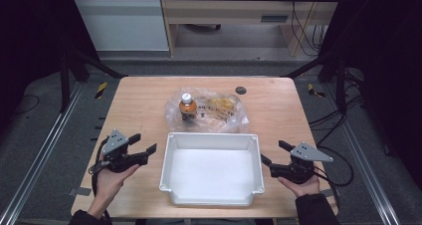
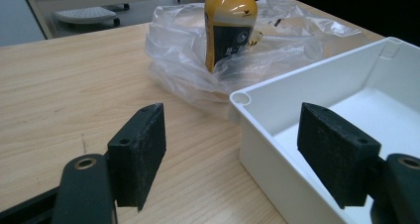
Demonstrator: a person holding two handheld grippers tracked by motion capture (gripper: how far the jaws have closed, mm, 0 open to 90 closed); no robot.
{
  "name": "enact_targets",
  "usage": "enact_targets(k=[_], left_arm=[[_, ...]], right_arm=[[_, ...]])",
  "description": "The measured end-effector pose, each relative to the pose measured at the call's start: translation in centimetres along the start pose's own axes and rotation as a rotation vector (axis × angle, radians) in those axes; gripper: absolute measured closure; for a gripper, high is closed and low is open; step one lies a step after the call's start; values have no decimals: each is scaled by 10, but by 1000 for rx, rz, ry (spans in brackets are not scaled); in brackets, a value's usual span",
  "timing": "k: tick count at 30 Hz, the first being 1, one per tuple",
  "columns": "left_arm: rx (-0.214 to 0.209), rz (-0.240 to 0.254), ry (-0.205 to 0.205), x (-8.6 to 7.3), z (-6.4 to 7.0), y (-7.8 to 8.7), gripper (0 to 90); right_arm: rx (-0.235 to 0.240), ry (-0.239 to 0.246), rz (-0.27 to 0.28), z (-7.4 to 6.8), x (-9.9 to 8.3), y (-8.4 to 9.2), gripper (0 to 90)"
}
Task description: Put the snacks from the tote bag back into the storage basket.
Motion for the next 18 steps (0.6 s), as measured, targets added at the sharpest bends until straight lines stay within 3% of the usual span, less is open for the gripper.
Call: enact_targets(k=[9,18], left_arm=[[-12,0,-15,11,4,-9,269],[-25,25,-25,32,10,-20,275]], right_arm=[[0,6,-7,0,-1,0,165],[-1,5,-10,0,-1,0,165]])
Point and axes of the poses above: each handheld gripper's, and its own axes: y roughly backward along the jaws, x roughly out of its top, z roughly to its right, the point moved 9 cm from there along -y, roughly forward along the jaws, and after that the axes turned 2 degrees about -y, right-handed, at the moved point
